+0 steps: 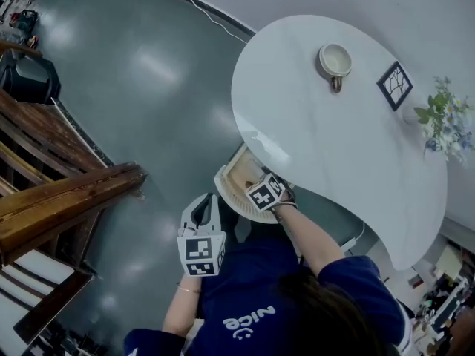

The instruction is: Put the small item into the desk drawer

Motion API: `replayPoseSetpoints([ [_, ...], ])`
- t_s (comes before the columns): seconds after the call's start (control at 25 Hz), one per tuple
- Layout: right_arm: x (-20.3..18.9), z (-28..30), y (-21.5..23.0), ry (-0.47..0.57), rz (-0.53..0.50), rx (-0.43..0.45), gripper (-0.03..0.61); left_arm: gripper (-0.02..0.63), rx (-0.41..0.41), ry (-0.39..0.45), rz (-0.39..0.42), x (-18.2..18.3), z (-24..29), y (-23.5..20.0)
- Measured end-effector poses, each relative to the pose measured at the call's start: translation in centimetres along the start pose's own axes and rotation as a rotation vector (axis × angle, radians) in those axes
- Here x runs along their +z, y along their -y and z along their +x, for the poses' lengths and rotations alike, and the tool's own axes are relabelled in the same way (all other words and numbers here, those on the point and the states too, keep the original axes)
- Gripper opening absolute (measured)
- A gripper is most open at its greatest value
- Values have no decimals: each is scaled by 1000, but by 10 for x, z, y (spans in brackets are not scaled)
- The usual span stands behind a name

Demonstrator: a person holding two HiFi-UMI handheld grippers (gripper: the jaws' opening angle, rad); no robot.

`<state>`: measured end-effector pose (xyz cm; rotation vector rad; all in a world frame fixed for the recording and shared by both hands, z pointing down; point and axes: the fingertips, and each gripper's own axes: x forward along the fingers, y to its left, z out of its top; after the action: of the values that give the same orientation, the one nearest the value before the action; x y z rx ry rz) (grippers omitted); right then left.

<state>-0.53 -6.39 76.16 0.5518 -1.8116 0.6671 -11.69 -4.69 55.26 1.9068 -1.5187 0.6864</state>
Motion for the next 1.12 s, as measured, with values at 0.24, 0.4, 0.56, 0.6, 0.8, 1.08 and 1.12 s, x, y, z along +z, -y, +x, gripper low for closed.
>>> replayPoseSetpoints([
  [0.24, 4, -31, -3, 53, 23, -3, 290, 3, -32, 21, 8, 11, 7, 8],
  [0.4, 4, -51, -13, 97, 87, 4, 290, 4, -62, 38, 32, 19, 8, 12],
  [0.56, 7, -71, -26, 152, 121, -2, 290, 3, -91, 55, 46, 25, 9, 13],
  [0.6, 9, -76, -28, 171, 130, -6, 290, 3, -99, 57, 48, 27, 10, 14],
  [0.8, 16, -106, -29, 266, 201, -30, 288, 3, -140, 70, 81, 34, 12, 22],
  [1.08, 23, -145, -20, 383, 251, -74, 287, 3, -182, 88, 109, 42, 17, 33],
  [1.12, 24, -150, -17, 404, 262, -87, 287, 3, -187, 89, 110, 43, 17, 34],
])
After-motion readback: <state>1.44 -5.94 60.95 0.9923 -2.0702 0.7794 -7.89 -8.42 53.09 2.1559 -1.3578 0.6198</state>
